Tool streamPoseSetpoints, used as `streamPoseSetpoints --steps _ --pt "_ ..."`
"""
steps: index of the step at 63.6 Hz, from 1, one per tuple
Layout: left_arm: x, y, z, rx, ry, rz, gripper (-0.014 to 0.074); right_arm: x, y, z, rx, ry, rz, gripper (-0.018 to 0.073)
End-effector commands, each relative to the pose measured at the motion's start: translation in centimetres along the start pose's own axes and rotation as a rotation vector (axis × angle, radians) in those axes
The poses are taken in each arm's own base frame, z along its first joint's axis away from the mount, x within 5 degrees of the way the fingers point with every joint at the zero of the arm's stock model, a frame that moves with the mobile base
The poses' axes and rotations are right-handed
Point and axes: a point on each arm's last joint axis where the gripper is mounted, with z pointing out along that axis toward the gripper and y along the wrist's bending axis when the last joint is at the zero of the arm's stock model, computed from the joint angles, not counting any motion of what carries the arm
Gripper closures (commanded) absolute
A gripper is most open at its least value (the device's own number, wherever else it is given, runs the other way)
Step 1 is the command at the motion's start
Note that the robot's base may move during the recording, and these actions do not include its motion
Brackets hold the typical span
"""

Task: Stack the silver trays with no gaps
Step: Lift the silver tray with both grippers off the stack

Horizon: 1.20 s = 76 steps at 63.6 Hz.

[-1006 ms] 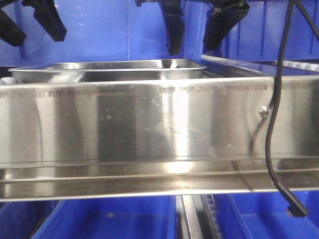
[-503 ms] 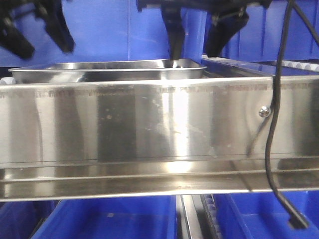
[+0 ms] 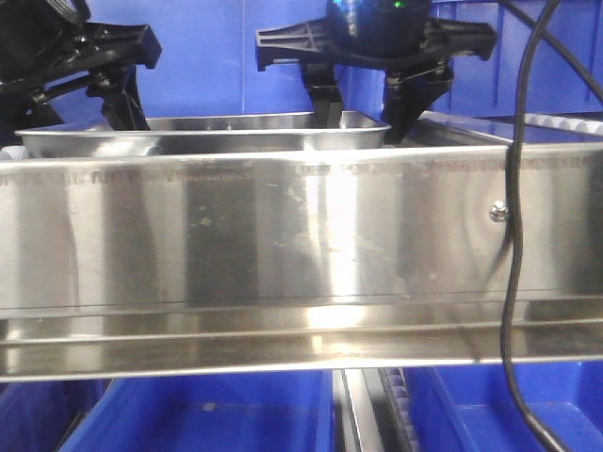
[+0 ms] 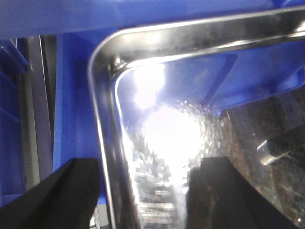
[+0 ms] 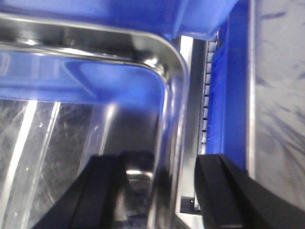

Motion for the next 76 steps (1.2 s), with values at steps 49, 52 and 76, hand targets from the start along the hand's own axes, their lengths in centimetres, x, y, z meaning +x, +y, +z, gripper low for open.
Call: streamPoseSetpoints --steps 49,52,76 --pt "-0.3 0.7 -0.1 0.026 0.001 -0.094 0.0614 0.2 0.1 0.9 -0.008 0.056 0.034 0.0613" --pt "-0.3 0.7 -0.1 0.026 0.001 -0.094 0.0604 0.2 0.0 0.9 -0.005 0.057 0.033 0.0650" --pt "-0.4 0.6 -1.7 0.034 -0.025 -0.097 0.0614 -0.1 -0.4 -1.3 -0.016 0.009 0.033 0.0637"
